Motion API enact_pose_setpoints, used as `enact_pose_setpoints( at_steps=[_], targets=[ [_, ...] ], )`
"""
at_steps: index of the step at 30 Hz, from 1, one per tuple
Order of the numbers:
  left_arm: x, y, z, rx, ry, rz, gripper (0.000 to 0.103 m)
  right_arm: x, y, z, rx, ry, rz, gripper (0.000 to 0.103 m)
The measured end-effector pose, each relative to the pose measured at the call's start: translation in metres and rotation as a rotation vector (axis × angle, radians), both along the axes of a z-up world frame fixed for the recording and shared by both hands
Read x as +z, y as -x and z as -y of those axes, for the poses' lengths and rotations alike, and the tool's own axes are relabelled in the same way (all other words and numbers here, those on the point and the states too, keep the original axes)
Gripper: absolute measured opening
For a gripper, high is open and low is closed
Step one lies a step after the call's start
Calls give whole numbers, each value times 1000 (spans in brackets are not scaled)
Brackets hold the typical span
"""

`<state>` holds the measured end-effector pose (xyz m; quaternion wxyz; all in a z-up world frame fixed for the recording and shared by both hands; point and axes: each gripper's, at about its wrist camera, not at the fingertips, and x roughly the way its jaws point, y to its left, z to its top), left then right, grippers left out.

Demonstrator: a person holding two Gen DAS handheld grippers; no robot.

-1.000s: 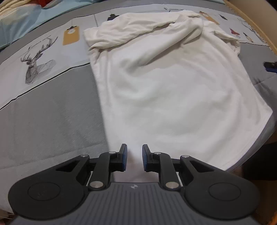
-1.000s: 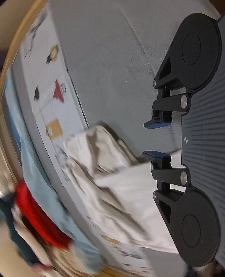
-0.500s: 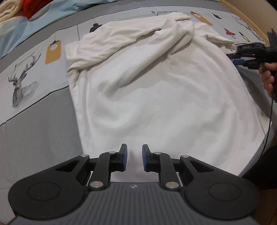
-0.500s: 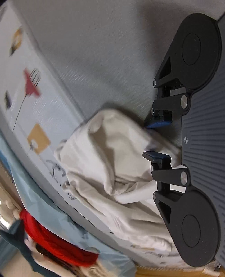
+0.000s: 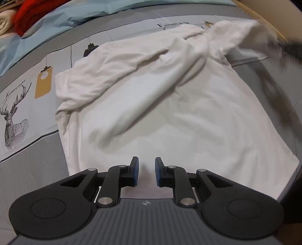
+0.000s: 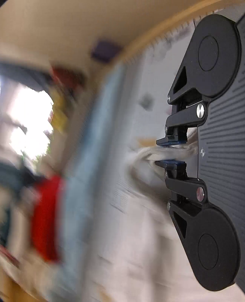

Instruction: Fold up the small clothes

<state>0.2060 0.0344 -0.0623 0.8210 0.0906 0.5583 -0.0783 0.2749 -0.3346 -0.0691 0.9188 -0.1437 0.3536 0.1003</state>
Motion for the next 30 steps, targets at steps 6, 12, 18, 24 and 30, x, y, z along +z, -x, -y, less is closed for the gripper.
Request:
enact_pose_setpoints(
  at_steps=[6,12,18,24,30],
  targets=[
    [7,-7,0,16,31,20,20,-29,15,45,32,-160,-310,26],
    [7,-8,4,9,22,26,20,-12,14,105,-168,-368,-221,37],
    [6,-10,2,20,27,22,20,-37,1,63,29,-193,-229,37],
    [7,-10,1,28,30,24,20,-57,-13,55,36,-114,-255,36],
    [8,-12,2,24,34,26,20,-45,-16,65,68,-130,-260,8]
  ],
)
